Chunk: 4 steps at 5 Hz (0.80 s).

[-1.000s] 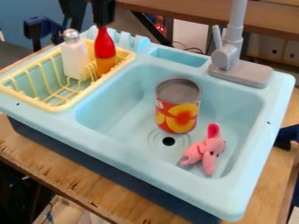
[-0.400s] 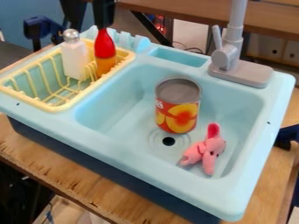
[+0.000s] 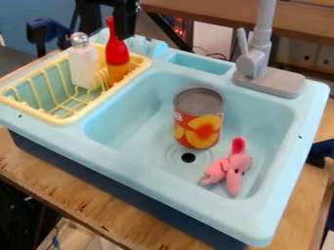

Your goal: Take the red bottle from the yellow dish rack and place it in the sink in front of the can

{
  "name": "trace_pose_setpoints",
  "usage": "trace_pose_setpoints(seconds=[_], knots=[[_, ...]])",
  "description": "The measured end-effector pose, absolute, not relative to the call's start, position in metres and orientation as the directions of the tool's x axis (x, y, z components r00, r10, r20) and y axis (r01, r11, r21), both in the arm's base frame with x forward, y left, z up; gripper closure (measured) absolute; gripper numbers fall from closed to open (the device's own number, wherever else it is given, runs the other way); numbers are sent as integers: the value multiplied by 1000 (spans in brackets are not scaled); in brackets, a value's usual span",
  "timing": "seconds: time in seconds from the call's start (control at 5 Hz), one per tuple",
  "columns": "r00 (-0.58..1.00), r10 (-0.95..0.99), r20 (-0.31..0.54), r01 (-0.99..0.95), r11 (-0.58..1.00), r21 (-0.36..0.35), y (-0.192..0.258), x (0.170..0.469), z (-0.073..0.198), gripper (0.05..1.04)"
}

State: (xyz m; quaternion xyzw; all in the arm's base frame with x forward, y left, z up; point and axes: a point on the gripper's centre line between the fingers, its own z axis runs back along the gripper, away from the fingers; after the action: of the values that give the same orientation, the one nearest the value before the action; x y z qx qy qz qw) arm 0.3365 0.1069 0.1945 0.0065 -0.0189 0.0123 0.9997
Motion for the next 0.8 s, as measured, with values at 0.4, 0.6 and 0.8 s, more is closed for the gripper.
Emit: trace_pose_setpoints(seconds=[0.4,0.6,0.8], knots=[[998,25,63,-24,1000,-12,105,346,191,393],[998,32,53,-30,999,-31,102,344,188,675],[995,58,77,-56,998,-32,101,330,201,741]])
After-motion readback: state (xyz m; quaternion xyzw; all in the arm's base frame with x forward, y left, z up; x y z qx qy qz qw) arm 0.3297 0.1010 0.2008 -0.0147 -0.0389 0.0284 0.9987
